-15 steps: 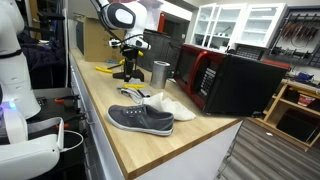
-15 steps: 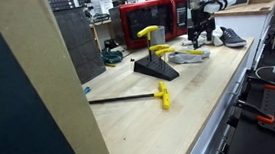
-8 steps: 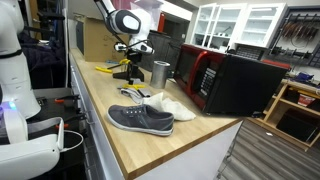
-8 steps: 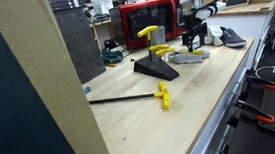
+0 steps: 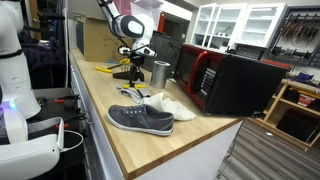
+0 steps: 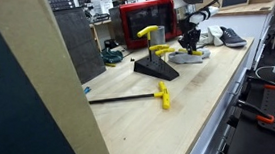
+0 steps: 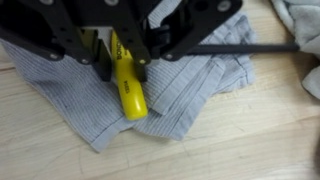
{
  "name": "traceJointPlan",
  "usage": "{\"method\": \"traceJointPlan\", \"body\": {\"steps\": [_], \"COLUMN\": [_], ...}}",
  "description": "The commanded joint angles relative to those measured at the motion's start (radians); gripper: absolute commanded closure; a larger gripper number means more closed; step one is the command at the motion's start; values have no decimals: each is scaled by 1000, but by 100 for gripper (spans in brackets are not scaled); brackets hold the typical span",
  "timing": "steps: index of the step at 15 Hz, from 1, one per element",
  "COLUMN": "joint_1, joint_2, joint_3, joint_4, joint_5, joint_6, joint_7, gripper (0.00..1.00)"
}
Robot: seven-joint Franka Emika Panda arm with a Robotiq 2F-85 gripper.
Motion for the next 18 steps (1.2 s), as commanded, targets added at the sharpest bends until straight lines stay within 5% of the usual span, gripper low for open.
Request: {"method": "traceJointPlan", "body": {"steps": [1, 18], "joint_1": [15, 46], "joint_2": [-4, -415], "joint_3": [-5, 31], "joint_4": [10, -16], "joint_5": [3, 253], "joint_6": [-14, -69], "joint_7": [-22, -11], "gripper": [98, 94]}}
